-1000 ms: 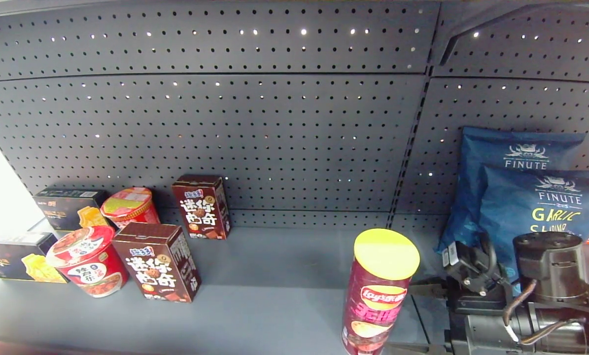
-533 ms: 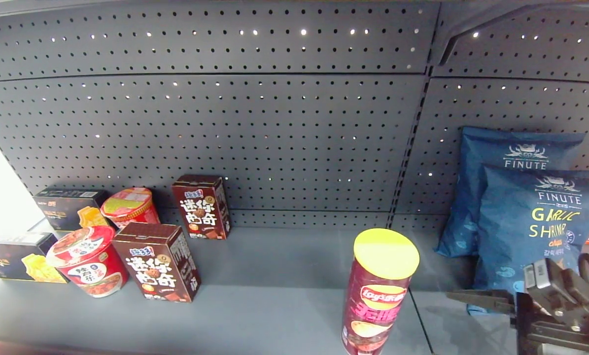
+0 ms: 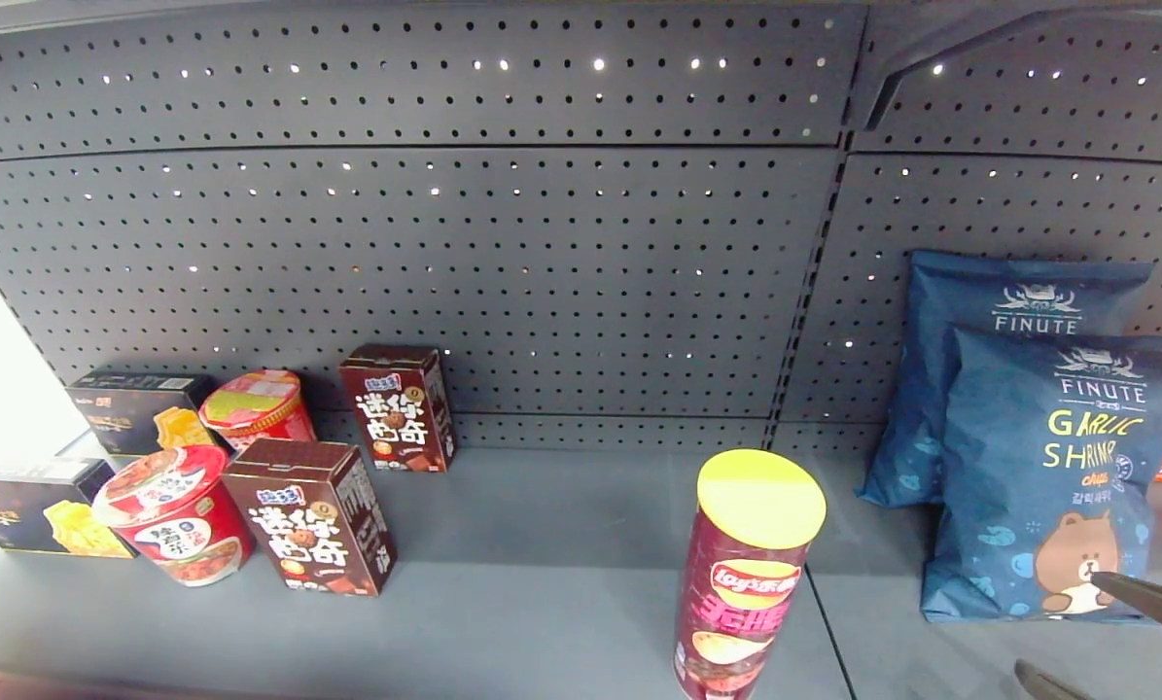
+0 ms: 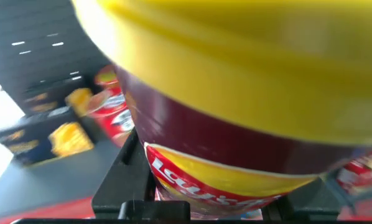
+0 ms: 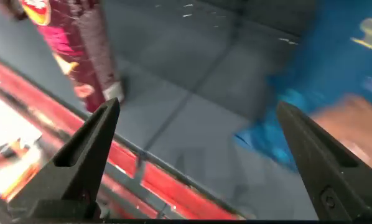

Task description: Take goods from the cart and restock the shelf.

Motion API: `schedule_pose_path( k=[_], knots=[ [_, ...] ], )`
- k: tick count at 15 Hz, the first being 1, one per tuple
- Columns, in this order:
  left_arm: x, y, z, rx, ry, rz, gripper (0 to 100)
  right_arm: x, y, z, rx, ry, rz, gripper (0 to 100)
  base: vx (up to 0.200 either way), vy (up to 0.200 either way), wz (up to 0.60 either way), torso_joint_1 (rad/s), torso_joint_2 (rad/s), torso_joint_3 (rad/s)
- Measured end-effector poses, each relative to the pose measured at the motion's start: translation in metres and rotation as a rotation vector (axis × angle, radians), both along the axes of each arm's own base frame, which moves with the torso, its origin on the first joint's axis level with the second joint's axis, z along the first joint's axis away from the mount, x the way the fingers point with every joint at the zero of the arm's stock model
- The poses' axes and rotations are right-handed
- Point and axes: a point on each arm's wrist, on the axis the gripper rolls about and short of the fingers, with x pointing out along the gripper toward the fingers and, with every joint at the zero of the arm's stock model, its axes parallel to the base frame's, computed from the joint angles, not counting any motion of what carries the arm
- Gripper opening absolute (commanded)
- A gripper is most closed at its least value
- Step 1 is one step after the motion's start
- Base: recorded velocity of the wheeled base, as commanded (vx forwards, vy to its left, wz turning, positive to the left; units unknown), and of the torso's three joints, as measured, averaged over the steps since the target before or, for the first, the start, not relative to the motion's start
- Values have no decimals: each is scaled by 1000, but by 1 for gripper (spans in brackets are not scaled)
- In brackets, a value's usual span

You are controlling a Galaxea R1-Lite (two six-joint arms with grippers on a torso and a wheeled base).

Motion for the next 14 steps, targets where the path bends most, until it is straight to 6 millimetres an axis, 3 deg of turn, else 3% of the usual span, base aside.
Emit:
schedule_pose_path(
  k=[3,7,11,14],
  knots=[
    [22,-4,23,5,63,-112,0,-32,-14,-18,18,-12,-85,100,0,0,0,0,0,0],
    [70,-10,55,6,94,-272,0,-68,-29,-48,34,-7,-183,100,0,0,0,0,0,0],
    [128,-22,64,9,149,-371,0,-80,-33,-57,69,-62,-275,100,0,0,0,0,0,0],
    [166,-43,62,13,186,-473,0,-82,-34,-58,61,-87,-266,100,0,0,0,0,0,0]
  ],
)
